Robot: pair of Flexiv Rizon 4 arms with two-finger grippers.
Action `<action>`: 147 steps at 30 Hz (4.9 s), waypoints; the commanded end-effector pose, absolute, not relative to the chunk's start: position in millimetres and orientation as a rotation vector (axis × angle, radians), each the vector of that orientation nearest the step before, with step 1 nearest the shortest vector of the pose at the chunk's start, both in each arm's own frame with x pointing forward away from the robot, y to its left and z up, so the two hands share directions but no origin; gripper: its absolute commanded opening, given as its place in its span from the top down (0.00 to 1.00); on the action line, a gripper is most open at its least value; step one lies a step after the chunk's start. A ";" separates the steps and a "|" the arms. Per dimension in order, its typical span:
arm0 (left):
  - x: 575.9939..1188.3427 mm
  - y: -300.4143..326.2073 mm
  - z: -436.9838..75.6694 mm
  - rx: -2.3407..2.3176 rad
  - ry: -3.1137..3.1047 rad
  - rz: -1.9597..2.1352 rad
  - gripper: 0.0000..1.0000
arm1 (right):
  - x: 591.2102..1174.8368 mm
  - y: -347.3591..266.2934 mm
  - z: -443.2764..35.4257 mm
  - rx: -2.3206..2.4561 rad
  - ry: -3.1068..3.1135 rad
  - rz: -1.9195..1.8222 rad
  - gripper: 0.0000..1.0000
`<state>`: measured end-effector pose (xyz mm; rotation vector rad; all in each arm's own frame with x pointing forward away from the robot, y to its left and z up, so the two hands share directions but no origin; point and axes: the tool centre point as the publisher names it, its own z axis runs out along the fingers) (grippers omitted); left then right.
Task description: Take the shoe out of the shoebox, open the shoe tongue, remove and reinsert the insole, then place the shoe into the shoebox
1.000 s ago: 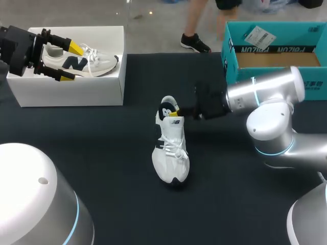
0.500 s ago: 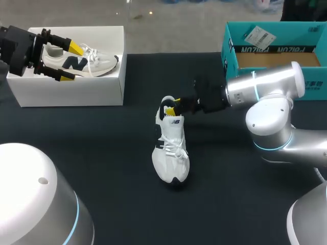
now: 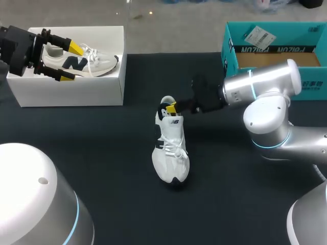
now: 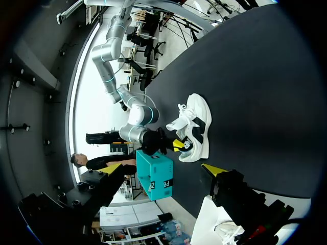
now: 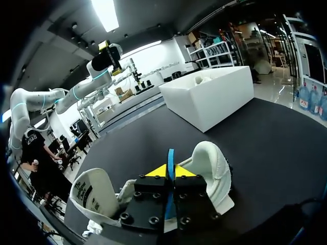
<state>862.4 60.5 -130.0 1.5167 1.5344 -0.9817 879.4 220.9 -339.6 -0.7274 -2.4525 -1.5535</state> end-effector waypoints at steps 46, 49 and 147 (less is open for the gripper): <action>862.1 60.3 -129.5 1.520 1.538 -0.979 0.00 | 870.6 229.7 -331.2 -0.665 -2.535 -1.484 1.00; 862.1 60.3 -129.5 1.520 1.538 -0.979 0.00 | 873.1 230.4 -332.5 -0.666 -2.549 -1.481 1.00; 862.1 60.3 -129.5 1.520 1.538 -0.979 0.00 | 875.9 224.6 -328.9 -2.077 -2.507 -0.663 1.00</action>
